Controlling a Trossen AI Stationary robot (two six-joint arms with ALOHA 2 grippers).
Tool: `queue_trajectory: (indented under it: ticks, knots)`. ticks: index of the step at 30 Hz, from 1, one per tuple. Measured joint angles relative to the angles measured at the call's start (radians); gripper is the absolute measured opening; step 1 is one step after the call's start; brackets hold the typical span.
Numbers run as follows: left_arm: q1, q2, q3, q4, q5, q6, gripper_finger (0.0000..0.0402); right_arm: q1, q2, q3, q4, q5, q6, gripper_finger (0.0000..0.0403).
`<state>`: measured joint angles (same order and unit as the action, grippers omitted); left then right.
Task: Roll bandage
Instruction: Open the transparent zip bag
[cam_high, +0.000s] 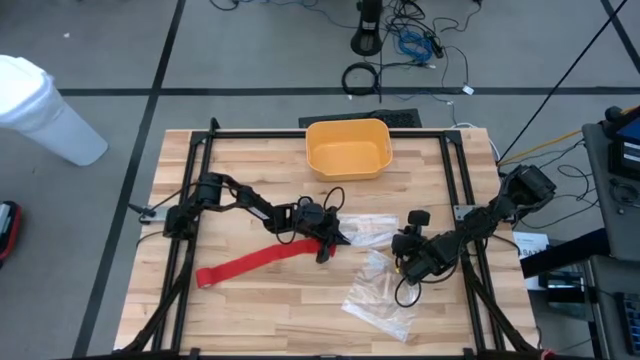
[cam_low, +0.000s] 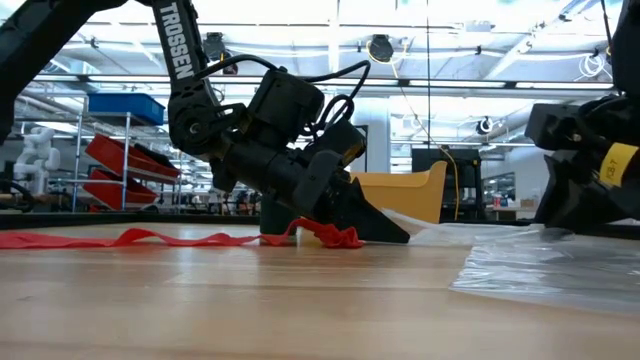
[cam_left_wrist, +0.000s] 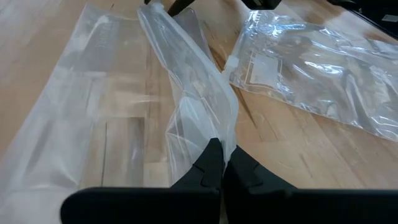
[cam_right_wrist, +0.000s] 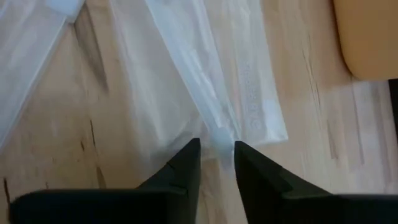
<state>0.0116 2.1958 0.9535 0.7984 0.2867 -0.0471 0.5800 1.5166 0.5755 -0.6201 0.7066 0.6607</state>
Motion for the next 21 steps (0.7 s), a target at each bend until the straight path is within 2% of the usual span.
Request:
queue_trajectory:
  ticks: [7, 21]
  knots:
    - [0.001, 0.000, 0.002, 0.002, 0.035, 0.004, 0.0000, 0.000, 0.000, 0.000, 0.001, -0.005, 0.001, 0.0007]
    - [0.021, -0.053, 0.011, -0.046, 0.039, 0.032, 0.0000, 0.000, -0.008, 0.000, 0.117, -0.058, 0.093, 0.0000]
